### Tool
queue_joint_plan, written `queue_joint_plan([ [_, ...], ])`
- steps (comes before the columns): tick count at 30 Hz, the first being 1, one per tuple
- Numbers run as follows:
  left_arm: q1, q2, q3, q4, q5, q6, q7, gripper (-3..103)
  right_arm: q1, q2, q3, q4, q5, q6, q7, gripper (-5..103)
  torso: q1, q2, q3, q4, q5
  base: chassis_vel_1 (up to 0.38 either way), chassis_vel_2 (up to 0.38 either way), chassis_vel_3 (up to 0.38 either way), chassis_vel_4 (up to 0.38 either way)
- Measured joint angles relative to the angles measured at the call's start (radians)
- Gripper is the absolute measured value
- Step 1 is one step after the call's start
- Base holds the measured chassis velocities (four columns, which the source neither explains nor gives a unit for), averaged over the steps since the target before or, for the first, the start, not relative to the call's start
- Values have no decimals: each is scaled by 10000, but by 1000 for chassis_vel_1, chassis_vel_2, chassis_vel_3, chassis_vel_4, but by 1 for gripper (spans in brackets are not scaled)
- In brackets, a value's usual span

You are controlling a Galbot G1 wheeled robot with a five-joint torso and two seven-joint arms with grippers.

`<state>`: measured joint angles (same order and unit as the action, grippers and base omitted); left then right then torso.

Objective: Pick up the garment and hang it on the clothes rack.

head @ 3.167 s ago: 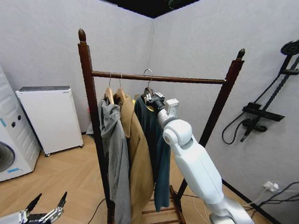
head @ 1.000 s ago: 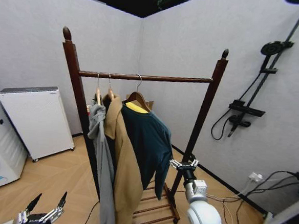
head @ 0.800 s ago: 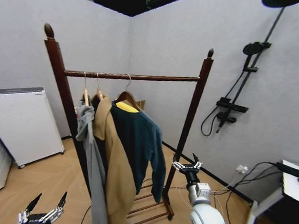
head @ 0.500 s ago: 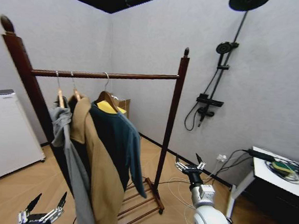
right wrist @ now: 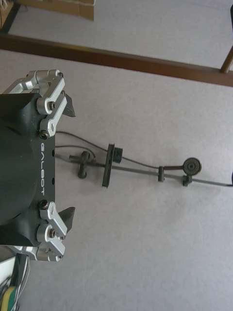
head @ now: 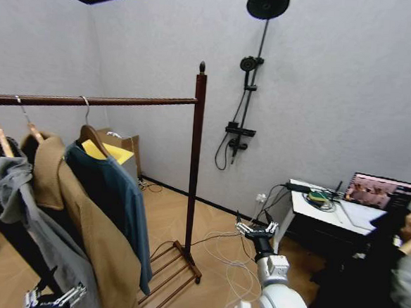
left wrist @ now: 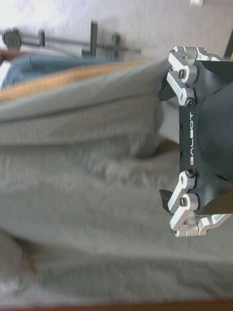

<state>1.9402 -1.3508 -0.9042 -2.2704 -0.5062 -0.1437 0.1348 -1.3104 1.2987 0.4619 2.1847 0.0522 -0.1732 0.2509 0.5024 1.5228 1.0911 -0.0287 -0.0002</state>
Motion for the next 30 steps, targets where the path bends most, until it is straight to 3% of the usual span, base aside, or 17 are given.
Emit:
queue_joint_plan([
  [30,0,-1,0,0,0,0,2,100,-274,8,41,160,23,58,29,100,-1,1,0,0,-2,51,-258,-265,53],
])
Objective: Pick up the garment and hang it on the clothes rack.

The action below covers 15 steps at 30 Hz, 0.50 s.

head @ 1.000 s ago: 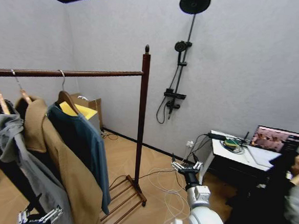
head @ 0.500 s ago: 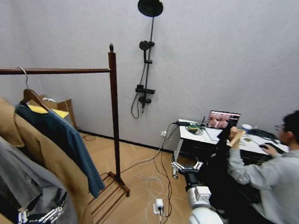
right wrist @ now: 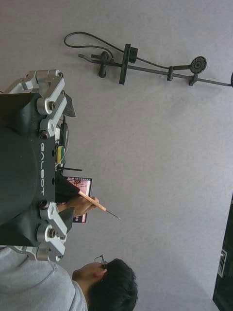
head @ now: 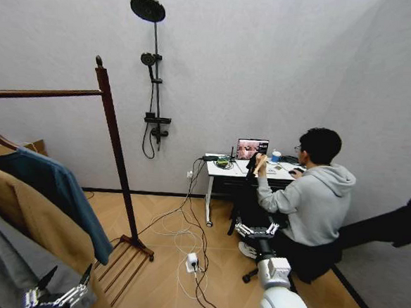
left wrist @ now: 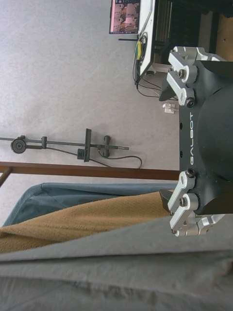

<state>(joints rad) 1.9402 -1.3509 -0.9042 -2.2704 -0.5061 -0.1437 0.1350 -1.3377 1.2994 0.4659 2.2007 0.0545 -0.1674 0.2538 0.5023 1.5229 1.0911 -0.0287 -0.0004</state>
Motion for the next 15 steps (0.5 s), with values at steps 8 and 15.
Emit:
queue_joint_plan([
  [8,0,0,0,-1,0,0,-2,100,21,10,-15,-1,-5,20,0,100,2,-1,1,1,8,221,-190,-220,219],
  [15,1,0,-1,0,0,0,-6,100,-25,19,-13,-39,-7,126,0,100,-3,1,-1,2,4,261,-306,-295,277],
])
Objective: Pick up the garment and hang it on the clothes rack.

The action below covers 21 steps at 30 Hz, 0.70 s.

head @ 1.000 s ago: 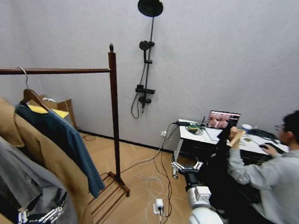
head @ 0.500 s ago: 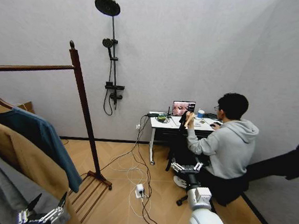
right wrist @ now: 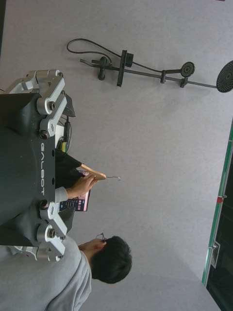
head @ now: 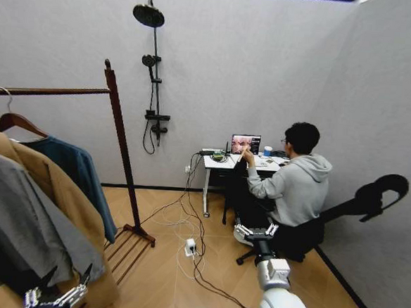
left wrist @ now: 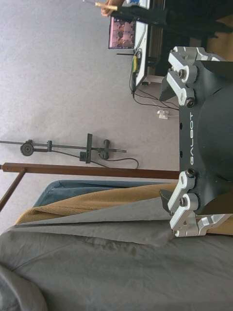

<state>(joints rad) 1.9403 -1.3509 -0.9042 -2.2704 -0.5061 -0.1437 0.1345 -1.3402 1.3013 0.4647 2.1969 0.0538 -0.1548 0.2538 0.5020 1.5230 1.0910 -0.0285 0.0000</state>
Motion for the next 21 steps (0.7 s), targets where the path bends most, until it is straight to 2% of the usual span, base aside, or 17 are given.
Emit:
queue_joint_plan([
  [3,0,0,0,0,0,0,5,100,-35,-5,1,-21,-3,35,0,100,-1,1,0,-3,4,241,-331,-310,237],
  [4,-1,0,1,0,0,0,6,100,-42,-17,3,-21,-4,42,1,100,-1,1,-1,-7,-11,239,-313,-301,232],
  [5,0,0,0,0,0,0,4,100,-42,-20,2,-20,-3,46,0,100,-1,0,0,-4,3,239,-313,-269,243],
  [10,0,0,1,0,0,0,4,100,9,-35,7,-39,10,49,1,100,-1,1,-1,-1,-6,254,-273,-264,281],
  [13,0,0,0,0,0,0,2,100,38,-37,-15,-66,15,49,0,100,2,-1,2,1,2,242,-263,-271,256],
  [15,0,0,0,0,0,0,6,100,73,-39,-58,-102,15,49,0,100,1,0,0,-7,1,235,-276,-273,236],
  [21,0,0,1,0,0,0,11,100,174,-8,-217,-250,3,51,1,100,1,0,1,-1,0,243,-257,-258,253],
])
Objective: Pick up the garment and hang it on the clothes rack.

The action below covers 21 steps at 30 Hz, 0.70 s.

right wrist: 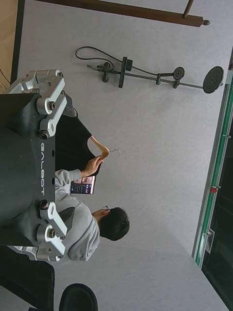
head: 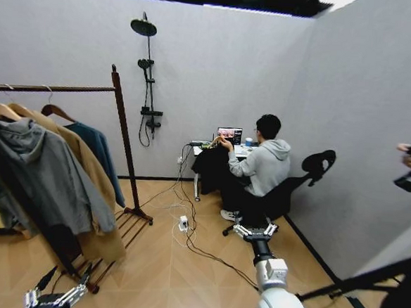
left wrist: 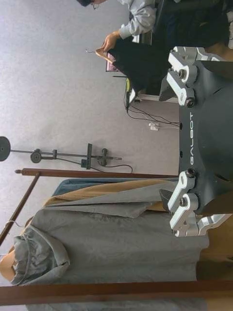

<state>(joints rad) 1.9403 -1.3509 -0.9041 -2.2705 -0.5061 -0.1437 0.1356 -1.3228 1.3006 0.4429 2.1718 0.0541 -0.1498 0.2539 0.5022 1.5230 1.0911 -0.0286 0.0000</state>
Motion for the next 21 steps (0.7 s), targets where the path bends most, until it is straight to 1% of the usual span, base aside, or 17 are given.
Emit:
queue_joint_plan([
  [10,0,0,0,0,0,0,-8,100,228,51,-209,-186,-31,-17,19,100,0,-1,0,-2,2,241,-239,-235,239],
  [13,0,0,-1,0,0,0,-6,100,283,77,-259,-248,-59,-22,25,100,0,-1,0,-1,-4,220,-241,-230,223],
  [15,0,0,0,0,0,0,-6,100,305,100,-294,-305,-81,-27,27,100,1,-1,0,0,1,225,-201,-221,228],
  [21,0,0,0,0,0,0,-5,100,329,131,-302,-380,-113,-39,29,100,0,0,-1,-3,-1,207,-207,-211,210],
])
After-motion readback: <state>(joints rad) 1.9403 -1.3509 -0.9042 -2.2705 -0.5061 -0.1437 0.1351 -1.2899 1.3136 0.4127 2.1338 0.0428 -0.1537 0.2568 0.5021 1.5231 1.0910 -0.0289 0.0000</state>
